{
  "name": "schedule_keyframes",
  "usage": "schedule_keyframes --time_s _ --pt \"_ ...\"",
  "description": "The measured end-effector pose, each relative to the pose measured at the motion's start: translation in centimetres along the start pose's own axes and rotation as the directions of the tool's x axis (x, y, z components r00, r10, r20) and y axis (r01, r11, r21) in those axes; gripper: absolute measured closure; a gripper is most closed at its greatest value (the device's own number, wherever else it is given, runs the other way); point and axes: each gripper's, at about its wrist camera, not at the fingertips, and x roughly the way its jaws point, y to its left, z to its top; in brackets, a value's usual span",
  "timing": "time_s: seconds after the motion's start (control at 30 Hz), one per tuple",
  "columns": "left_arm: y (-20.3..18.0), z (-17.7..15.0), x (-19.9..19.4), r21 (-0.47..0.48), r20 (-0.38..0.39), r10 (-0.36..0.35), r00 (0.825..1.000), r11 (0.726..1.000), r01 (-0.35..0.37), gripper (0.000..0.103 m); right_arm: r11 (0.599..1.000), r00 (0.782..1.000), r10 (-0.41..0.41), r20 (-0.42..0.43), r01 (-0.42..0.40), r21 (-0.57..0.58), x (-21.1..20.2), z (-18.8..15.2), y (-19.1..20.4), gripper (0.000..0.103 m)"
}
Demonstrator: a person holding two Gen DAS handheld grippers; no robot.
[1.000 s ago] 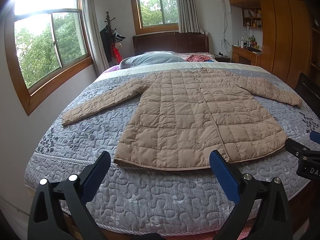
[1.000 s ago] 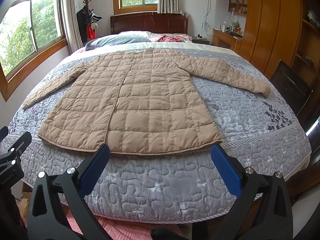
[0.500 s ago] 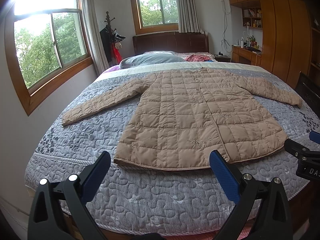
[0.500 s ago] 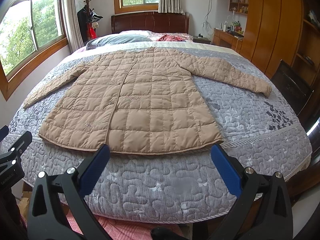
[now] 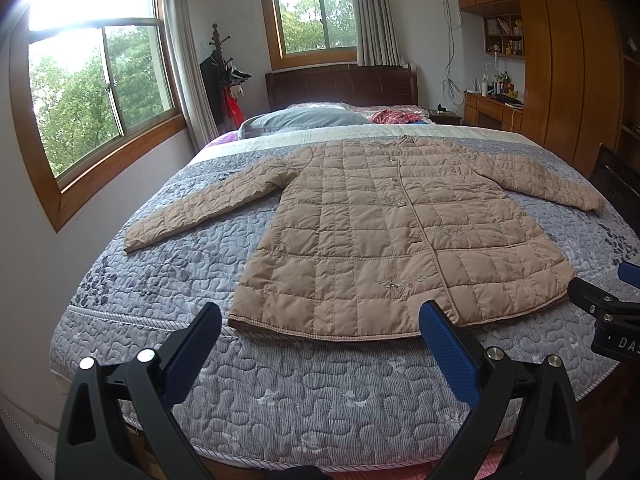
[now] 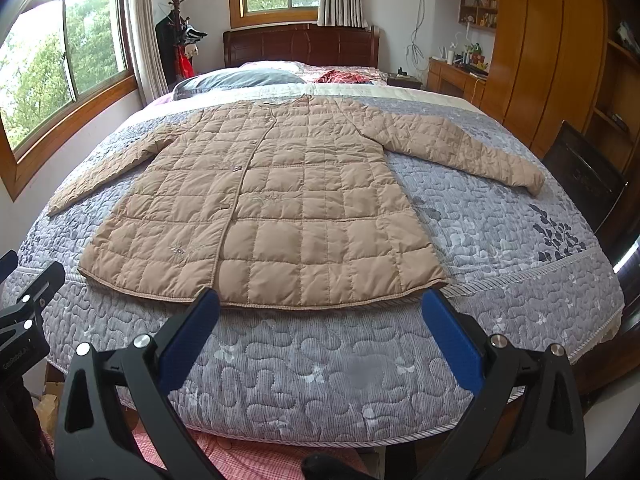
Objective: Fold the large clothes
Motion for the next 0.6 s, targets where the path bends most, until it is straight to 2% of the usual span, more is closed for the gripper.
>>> schedule_keyframes --time_s 0.6 --pt "-0.19 0.12 0.13 0.002 0.0 0.0 1.0 1.0 0.0 0.004 1.0 1.0 0.0 -0.001 0.0 0.0 0.03 0.08 -0.02 0.003"
